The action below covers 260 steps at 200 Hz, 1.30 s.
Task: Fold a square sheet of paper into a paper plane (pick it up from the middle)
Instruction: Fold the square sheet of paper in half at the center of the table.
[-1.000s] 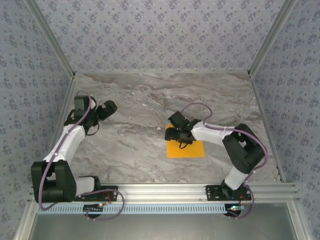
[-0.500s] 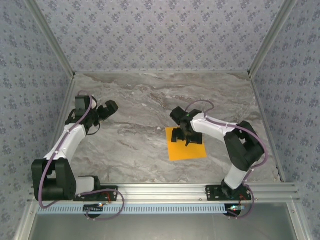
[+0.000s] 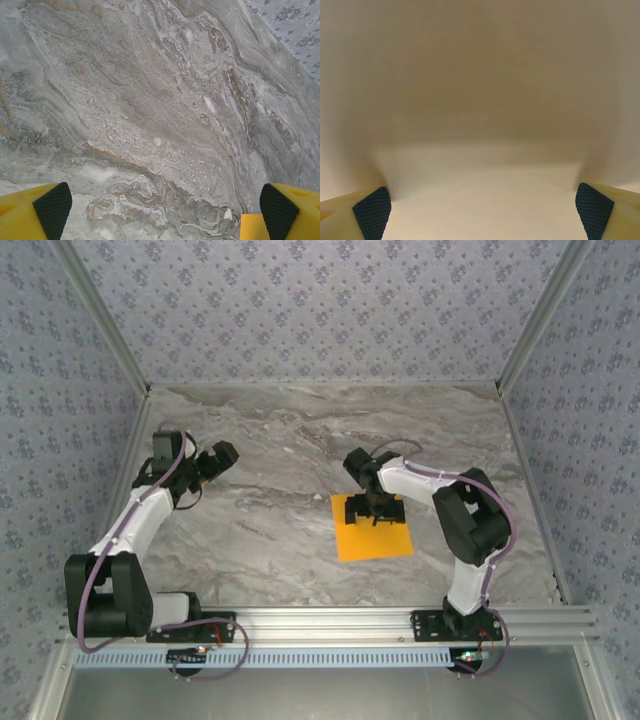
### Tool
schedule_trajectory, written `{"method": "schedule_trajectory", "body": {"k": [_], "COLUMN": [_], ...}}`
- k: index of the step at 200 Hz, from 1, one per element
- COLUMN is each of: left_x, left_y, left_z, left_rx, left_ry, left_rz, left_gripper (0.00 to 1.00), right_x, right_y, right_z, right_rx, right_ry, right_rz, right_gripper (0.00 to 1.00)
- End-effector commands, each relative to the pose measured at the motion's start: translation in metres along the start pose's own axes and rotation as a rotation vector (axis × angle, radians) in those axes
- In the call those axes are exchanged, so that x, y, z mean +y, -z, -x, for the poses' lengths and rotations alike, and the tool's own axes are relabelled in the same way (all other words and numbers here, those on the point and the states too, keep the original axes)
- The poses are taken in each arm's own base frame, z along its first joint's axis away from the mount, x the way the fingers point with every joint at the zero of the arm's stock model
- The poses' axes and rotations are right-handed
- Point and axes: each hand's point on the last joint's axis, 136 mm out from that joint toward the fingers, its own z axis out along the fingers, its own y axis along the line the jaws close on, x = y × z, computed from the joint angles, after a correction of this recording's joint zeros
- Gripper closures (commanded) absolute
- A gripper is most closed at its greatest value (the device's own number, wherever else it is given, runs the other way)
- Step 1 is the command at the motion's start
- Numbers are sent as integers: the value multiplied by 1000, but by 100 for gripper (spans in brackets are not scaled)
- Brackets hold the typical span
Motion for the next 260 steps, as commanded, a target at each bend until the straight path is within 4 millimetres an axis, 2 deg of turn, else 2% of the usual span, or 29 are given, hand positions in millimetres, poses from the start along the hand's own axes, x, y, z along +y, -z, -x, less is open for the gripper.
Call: {"method": "schedule_trajectory", "body": {"k": [1, 38, 70, 94, 108, 122, 147, 158, 170, 200, 215, 228, 260], "left_x": [-7, -7, -8, -9, -9, -9, -10, -18, -27, -53, -62, -71, -89], "left_y": [-3, -4, -5, -6, -7, -9, -14, -16, -18, -20, -20, -19, -22], "left_z": [2, 1, -3, -8, -13, -20, -36, -43, -53, -80, -93, -101, -126], "left_rx": [7, 16, 29, 43, 56, 72, 115, 131, 165, 257, 303, 335, 434], "left_ry": [1, 6, 12, 20, 28, 46, 108, 131, 155, 167, 166, 169, 167], "left_rz": [-23, -23, -25, -31, -38, -44, -83, -139, -208, -350, -403, -456, -557], "left_gripper": [1, 1, 1, 1, 1, 1, 1, 1, 1, 6, 8, 10, 12], "right_x": [-4, -13, -21, -23, -21, -16, 9, 30, 53, 111, 131, 141, 150], "right_y": [-21, -48, -57, -51, -40, -26, -2, 11, 26, 78, 96, 99, 86], "right_z": [-15, -30, -36, -33, -28, -20, -7, 0, 7, 25, 32, 36, 46], "right_rx": [78, 139, 147, 124, 88, 43, -20, -50, -78, -156, -164, -157, -136], "right_ry": [30, 19, 3, -14, -21, -28, -56, -71, -91, -73, -58, -52, -60], "right_rz": [-20, -49, -55, -29, -4, 37, 194, 315, 453, 830, 979, 1044, 1096], "right_gripper": [0, 3, 12, 20, 24, 33, 58, 71, 79, 81, 80, 80, 78]}}
